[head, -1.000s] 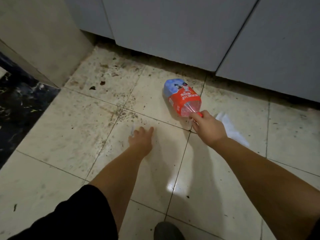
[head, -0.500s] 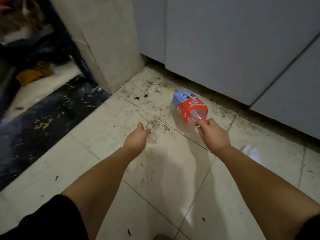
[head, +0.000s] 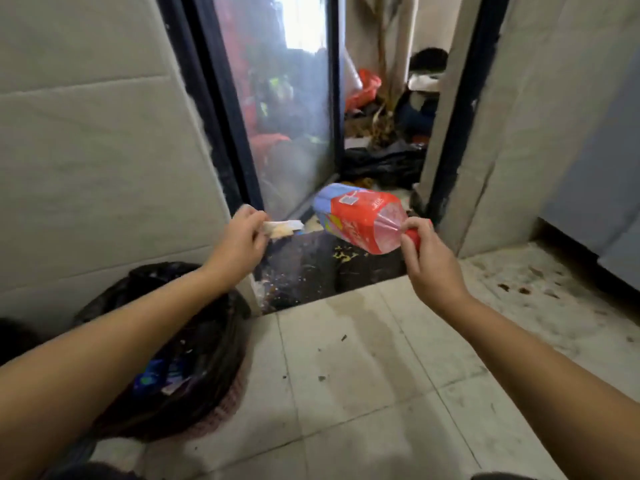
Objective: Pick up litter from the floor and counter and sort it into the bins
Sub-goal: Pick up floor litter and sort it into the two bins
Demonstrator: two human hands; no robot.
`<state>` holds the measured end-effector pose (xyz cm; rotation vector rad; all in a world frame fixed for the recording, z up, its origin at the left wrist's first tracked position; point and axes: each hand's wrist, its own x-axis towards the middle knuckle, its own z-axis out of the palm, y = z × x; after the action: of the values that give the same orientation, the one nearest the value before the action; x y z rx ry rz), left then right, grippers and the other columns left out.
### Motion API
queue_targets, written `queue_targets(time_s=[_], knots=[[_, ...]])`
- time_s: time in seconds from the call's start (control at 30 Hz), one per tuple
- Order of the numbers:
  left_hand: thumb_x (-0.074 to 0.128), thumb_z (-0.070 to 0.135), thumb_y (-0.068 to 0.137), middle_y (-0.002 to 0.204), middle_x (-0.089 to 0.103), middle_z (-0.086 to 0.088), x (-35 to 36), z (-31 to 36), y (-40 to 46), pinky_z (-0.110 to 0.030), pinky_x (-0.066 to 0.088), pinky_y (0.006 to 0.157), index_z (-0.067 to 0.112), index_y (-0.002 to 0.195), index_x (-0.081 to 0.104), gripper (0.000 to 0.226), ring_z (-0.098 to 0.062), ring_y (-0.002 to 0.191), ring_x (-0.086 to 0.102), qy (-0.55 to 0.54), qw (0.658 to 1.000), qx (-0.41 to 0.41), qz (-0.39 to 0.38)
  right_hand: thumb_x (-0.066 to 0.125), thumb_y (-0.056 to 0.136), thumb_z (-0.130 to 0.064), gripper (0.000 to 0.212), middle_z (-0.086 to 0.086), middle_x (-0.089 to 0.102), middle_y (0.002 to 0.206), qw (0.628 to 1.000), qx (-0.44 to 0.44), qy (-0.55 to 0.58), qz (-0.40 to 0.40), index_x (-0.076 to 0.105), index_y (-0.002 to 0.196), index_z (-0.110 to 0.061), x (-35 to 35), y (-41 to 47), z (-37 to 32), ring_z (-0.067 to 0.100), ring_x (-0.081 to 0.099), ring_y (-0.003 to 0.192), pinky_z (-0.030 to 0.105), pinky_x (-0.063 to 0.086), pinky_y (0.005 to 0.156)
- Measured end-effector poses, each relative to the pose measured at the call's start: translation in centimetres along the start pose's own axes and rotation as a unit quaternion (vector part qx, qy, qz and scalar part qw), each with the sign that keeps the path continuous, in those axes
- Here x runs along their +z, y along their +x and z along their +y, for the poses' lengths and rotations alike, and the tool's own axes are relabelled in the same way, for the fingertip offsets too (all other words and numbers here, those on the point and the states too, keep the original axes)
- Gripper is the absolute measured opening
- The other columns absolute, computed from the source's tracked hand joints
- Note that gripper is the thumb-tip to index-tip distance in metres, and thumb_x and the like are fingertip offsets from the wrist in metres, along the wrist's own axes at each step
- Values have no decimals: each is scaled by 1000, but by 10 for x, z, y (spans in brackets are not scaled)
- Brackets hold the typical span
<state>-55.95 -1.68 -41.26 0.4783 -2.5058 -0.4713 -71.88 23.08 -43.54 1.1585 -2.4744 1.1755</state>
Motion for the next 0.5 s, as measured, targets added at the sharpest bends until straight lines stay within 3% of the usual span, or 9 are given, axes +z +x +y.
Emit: queue_targets(time_s=[0.1, 0.17, 0.23, 0.33, 0.4, 0.43, 0.5], knots=[[52, -6, 86, 74, 39, -11, -40, -64, -32, -25, 17, 60, -2, 70, 53, 16, -28, 70, 45, 44, 998, -40, -9, 42, 99, -22, 21, 5, 56, 90, 998, -22, 51, -18, 47, 116, -11, 27, 6, -46, 29, 57, 78, 32, 37, 65], [54, -6, 86, 79, 47, -21, -45, -107, -60, -35, 30, 67, -6, 78, 58, 9, -36, 78, 53, 84, 991, -94, -52, 39, 99, -26, 23, -2, 51, 79, 995, -46, 84, -36, 46, 116, -11, 46, 8, -75, 22, 50, 68, 28, 32, 63], [54, -1, 88, 85, 51, -21, -37, -139, -86, -39, 41, 77, -4, 85, 61, 8, -37, 88, 57, 95, 980, -137, -111, 37, 98, -28, 21, -8, 50, 70, 989, -69, 115, -60, 43, 114, -17, 63, 9, -99, 17, 50, 58, 34, 40, 58], [52, 14, 92, 102, 59, -18, -23, -160, -115, -38, 45, 86, 1, 101, 63, 19, -35, 103, 58, 132, 919, -174, -327, 43, 99, -23, 11, -2, 53, 69, 982, -89, 139, -91, 42, 110, -23, 94, 11, -132, 22, 54, 57, 42, 50, 58], [55, 19, 90, 121, 61, -17, -20, -165, -127, -35, 45, 92, 8, 119, 58, 32, -32, 113, 57, 141, 869, -179, -440, 47, 98, -23, 11, -1, 53, 75, 979, -99, 149, -102, 39, 105, -28, 113, 13, -156, 18, 54, 59, 33, 49, 56], [58, 20, 88, 127, 59, -15, -24, -169, -130, -34, 45, 94, 12, 126, 53, 40, -31, 116, 56, 136, 859, -177, -460, 48, 98, -23, 13, -2, 52, 79, 977, -105, 150, -109, 37, 104, -29, 123, 15, -167, 12, 54, 61, 25, 47, 56], [61, 20, 86, 130, 57, -15, -42, -176, -132, -34, 44, 97, 14, 133, 48, 49, -31, 118, 55, 124, 873, -171, -439, 48, 97, -24, 15, -8, 51, 83, 972, -124, 150, -129, 36, 104, -29, 143, 17, -191, 5, 55, 67, 19, 47, 59]])
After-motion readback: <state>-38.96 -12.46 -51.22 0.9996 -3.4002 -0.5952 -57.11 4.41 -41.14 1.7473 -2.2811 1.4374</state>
